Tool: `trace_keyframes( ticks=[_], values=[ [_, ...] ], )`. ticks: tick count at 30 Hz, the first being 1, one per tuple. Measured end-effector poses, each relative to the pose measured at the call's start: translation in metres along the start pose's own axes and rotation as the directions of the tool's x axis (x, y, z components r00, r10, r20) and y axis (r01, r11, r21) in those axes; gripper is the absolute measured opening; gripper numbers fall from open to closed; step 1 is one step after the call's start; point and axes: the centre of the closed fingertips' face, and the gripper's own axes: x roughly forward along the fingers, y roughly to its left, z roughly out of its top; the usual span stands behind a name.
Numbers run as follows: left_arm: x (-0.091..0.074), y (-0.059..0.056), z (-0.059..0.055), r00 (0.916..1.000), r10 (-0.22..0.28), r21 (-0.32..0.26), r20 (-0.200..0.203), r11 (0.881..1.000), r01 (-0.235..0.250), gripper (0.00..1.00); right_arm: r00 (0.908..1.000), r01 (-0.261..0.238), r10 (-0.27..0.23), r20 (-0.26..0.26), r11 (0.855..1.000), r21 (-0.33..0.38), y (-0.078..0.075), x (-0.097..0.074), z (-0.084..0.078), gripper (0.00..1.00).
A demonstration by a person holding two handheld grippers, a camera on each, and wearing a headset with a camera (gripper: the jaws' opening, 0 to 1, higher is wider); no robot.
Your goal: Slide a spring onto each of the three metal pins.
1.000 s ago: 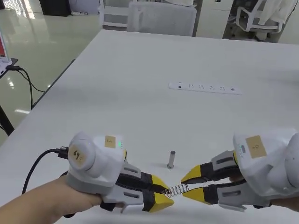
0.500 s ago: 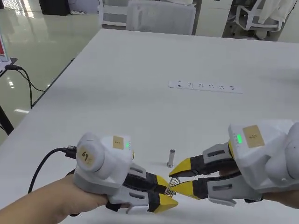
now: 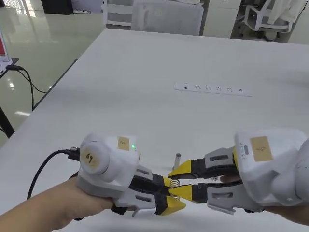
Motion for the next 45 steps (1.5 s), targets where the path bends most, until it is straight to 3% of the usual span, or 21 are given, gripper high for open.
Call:
trace_keyframes(
  ticks=[17,25,31,45],
  values=[
    [-0.007,0.003,0.001,0.9998,0.016,-0.046,0.013,0.999,-0.015,0.04,1.0,0.007,-0.007,0.002,0.999,-0.035,-0.004,0.0,0.006,0.07],
    [-0.011,0.004,-0.004,0.9996,0.029,-0.066,0.002,0.997,-0.029,0.08,0.9998,0.02,-0.02,-0.004,0.999,-0.039,-0.009,-0.001,0.006,0.07],
    [-0.02,0.012,-0.003,0.9975,0.069,-0.083,0.017,0.994,-0.067,0.12,0.9995,0.027,-0.028,-0.011,0.999,-0.043,-0.011,-0.001,0.004,0.07],
    [-0.034,0.018,-0.006,0.9919,0.121,-0.117,0.038,0.986,-0.116,0.24,0.9973,0.058,-0.059,-0.043,0.998,-0.032,-0.015,-0.001,-0.005,0.07]
  ],
)
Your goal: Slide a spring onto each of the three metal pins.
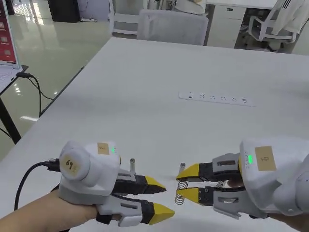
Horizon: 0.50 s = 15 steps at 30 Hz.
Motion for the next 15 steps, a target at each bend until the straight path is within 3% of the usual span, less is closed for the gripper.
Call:
trace_keyframes(
  ticks=[15],
  values=[
    [-0.032,0.021,-0.017,0.996,0.088,-0.034,-0.014,0.996,-0.088,0.36,0.9991,0.031,-0.031,-0.027,1.0,0.003,-0.006,0.001,-0.008,0.07]
  ],
)
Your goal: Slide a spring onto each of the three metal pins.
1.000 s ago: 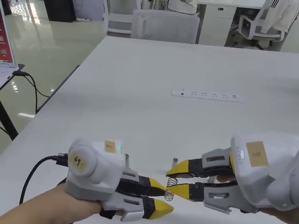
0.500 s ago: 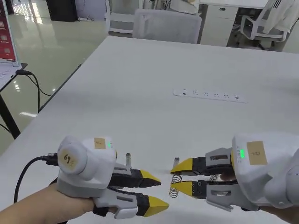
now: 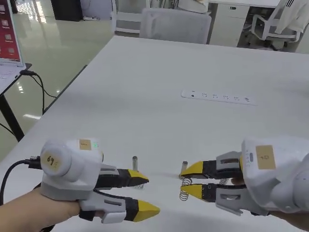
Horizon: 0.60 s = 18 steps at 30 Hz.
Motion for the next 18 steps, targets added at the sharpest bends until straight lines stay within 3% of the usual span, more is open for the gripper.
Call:
trace_keyframes(
  ticks=[10,18],
  values=[
    [-0.024,0.026,-0.007,0.9938,0.11,-0.026,0.02,0.994,-0.109,0.5,0.9994,0.029,-0.029,-0.021,0.999,0.016,-0.006,0.001,-0.009,0.07],
    [-0.031,0.031,-0.018,0.9907,0.136,-0.04,0.0,0.99,-0.136,0.64,0.9969,0.07,-0.068,-0.041,0.997,0.041,-0.015,0.0,-0.019,0.07]
  ],
)
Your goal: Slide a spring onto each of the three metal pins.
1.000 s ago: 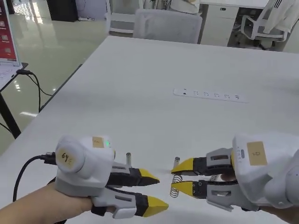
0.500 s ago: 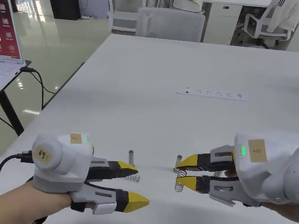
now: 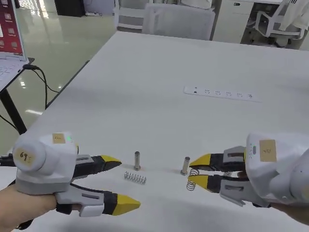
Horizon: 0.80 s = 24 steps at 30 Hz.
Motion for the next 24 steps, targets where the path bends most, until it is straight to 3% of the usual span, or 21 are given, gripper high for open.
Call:
trace_keyframes(
  ticks=[11,24],
  values=[
    [-0.009,0.007,-0.009,0.999,0.044,-0.05,0.007,0.998,-0.043,0.87,0.9982,0.058,-0.058,-0.019,0.998,0.038,-0.018,-0.002,-0.009,0.07],
    [-0.02,0.019,-0.007,0.9945,0.102,-0.067,0.024,0.993,-0.1,0.95,0.989,0.148,-0.147,-0.016,0.984,0.1,-0.047,0.0,-0.011,0.07]
  ],
)
